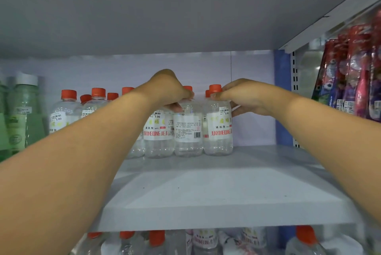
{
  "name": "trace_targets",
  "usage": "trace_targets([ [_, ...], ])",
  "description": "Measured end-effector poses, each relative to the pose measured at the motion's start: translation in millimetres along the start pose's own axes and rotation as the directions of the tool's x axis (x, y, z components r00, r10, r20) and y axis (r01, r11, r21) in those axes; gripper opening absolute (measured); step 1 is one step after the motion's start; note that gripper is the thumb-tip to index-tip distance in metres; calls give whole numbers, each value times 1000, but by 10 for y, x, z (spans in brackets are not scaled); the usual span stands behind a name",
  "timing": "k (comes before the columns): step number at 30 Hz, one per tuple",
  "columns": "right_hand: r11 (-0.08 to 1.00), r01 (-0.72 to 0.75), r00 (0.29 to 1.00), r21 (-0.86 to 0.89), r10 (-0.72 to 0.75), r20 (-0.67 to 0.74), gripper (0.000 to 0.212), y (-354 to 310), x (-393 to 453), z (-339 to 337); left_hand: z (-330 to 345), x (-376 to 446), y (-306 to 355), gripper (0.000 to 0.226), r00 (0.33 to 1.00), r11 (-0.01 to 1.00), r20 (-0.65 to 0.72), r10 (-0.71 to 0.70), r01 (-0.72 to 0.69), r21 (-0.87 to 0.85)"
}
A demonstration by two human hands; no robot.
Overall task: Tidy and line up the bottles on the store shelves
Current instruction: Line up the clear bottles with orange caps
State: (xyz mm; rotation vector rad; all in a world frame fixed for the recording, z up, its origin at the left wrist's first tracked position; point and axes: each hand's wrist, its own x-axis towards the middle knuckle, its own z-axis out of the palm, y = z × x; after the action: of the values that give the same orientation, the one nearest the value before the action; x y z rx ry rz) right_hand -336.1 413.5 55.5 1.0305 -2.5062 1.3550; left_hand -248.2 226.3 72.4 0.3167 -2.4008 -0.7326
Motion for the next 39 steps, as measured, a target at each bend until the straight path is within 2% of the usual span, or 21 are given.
trace_targets([
  [4, 1000, 2, 994, -31, -5, -106, 43, 14, 52, 52, -19, -44, -1, 36, 998, 1000, 58, -12, 12, 3],
  [7, 998, 31, 985, -50, -39, -166, 43, 7, 77, 105, -20, -74, 19, 36, 998, 1000, 57, -8, 7, 19],
  [12, 1000, 3, 993, 4, -2, -121, 29, -4, 79, 73, 40, -86, 8, 47, 1000, 1000, 16, 14, -14, 2],
  [16, 1000, 4, 993, 10, -3, -121, 26, 7, 70, 75, 29, -108, 16, 29, 999, 999, 27, 38, -37, -38],
  [20, 999, -12, 983, -43, 4, -181, 33, -28, 70, 128, 28, -141, 50, 25, 999, 999, 28, 22, -21, -30],
  [24, 996, -26, 977, -85, 8, -213, 38, -44, 43, 184, 62, -94, 0, 42, 998, 998, -12, 65, -66, -17],
  [29, 1000, -9, 980, 0, 9, -199, 33, -75, -6, 146, 32, -116, -6, 16, 999, 999, 14, 42, -42, -21],
  [32, 999, -19, 974, -34, 11, -225, 35, -67, 0, 173, 44, -122, 16, 19, 999, 999, 26, 46, -46, 10],
  [36, 998, -12, 964, -55, -3, -267, 39, -36, 23, 213, 82, -94, 4, 43, 999, 999, -16, 31, -31, -32],
  [39, 997, -10, 963, -74, -10, -268, 43, -36, 18, 222, 95, -99, 6, 46, 998, 999, -40, 47, -47, -6],
])
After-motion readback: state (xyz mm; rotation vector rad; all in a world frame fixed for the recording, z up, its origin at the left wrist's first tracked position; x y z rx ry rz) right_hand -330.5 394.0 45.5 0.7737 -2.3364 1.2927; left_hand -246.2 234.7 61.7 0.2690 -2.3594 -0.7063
